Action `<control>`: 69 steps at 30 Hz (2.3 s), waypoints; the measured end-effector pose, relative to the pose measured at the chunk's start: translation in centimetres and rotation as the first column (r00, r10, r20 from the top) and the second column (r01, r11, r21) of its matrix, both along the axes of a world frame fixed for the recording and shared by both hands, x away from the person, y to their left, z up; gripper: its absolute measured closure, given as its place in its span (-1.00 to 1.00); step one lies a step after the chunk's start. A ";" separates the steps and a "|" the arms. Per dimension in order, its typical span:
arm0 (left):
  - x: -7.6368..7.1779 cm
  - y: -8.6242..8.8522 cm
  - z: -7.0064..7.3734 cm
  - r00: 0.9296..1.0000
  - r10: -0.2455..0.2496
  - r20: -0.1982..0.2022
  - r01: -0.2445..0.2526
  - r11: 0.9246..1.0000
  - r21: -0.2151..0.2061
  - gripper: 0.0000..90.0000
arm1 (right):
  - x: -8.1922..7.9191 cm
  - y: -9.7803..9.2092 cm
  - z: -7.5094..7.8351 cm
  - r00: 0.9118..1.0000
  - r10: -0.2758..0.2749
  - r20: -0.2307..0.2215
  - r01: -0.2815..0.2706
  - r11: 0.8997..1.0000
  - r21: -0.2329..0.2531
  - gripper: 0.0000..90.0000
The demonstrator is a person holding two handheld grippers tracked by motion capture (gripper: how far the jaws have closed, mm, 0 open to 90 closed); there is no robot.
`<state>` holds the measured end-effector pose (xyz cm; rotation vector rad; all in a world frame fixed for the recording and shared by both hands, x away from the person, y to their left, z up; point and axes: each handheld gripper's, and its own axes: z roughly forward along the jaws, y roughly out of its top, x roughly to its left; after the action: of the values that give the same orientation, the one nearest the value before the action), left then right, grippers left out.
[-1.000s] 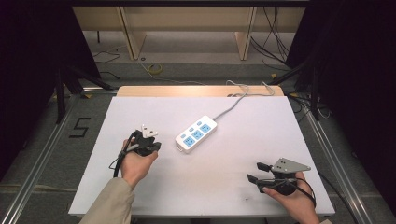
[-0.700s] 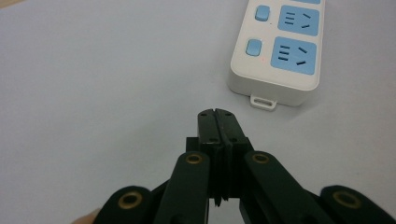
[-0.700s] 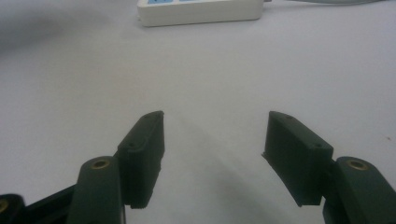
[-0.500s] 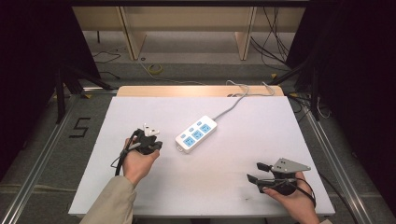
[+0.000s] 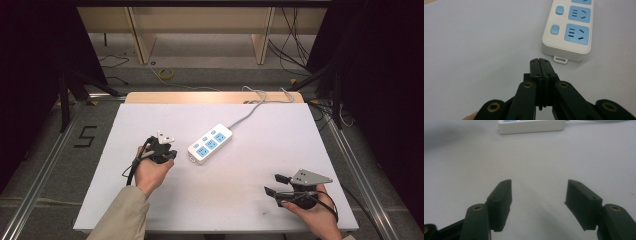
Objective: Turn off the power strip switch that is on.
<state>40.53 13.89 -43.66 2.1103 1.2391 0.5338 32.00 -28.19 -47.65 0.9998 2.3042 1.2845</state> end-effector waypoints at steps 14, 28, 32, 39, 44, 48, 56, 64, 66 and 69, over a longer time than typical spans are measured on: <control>0.8 -0.5 -0.2 1.000 -0.009 -0.027 0.009 1.000 0.003 0.99 | 0.0 0.0 0.0 1.000 0.000 -0.001 0.000 1.000 0.000 -0.14; 1.7 -1.1 0.4 0.999 -0.023 -0.026 0.024 1.000 0.020 0.99 | 0.0 0.0 0.0 1.000 0.002 -0.001 -0.002 1.000 0.000 -0.14; 1.9 -1.3 0.6 0.999 -0.024 -0.024 0.025 0.999 0.022 0.99 | 0.0 0.0 0.0 1.000 0.004 0.000 -0.004 1.000 0.000 -0.14; 2.3 -1.7 0.9 0.999 -0.030 -0.025 0.030 0.999 0.025 0.99 | 0.0 0.1 0.0 1.000 0.005 0.000 -0.005 1.000 -0.001 -0.14; 2.6 -2.0 1.1 0.999 -0.031 -0.031 0.031 0.999 0.024 0.99 | 0.0 0.1 0.0 1.000 0.006 0.000 -0.006 1.000 -0.001 -0.14; 2.8 -2.1 1.1 0.999 -0.031 -0.032 0.032 0.999 0.024 0.99 | 0.0 0.1 0.0 1.000 0.006 -0.001 -0.006 1.000 -0.001 -0.14; 3.2 -2.4 1.3 0.999 -0.030 -0.035 0.031 0.999 0.030 0.99 | 0.0 0.1 -0.1 1.000 0.010 -0.008 -0.010 1.000 -0.002 -0.15; 3.7 -2.8 1.5 0.998 -0.040 -0.037 0.042 0.998 0.048 0.99 | 0.0 0.1 -0.1 1.000 0.007 -0.008 -0.007 1.000 0.002 -0.16; 3.7 -2.9 1.4 0.999 -0.043 -0.030 0.045 0.998 0.050 0.99 | 0.0 0.1 -0.1 1.000 0.008 -0.008 -0.008 1.000 0.000 -0.16; 3.9 -3.0 1.3 0.998 -0.051 -0.030 0.052 0.997 0.055 0.99 | 0.0 0.1 -0.1 1.000 0.007 -0.008 -0.007 1.000 0.001 -0.16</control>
<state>44.40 10.88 -42.38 2.1973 1.1946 0.5235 31.98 -28.09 -47.74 0.9995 2.3153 1.2868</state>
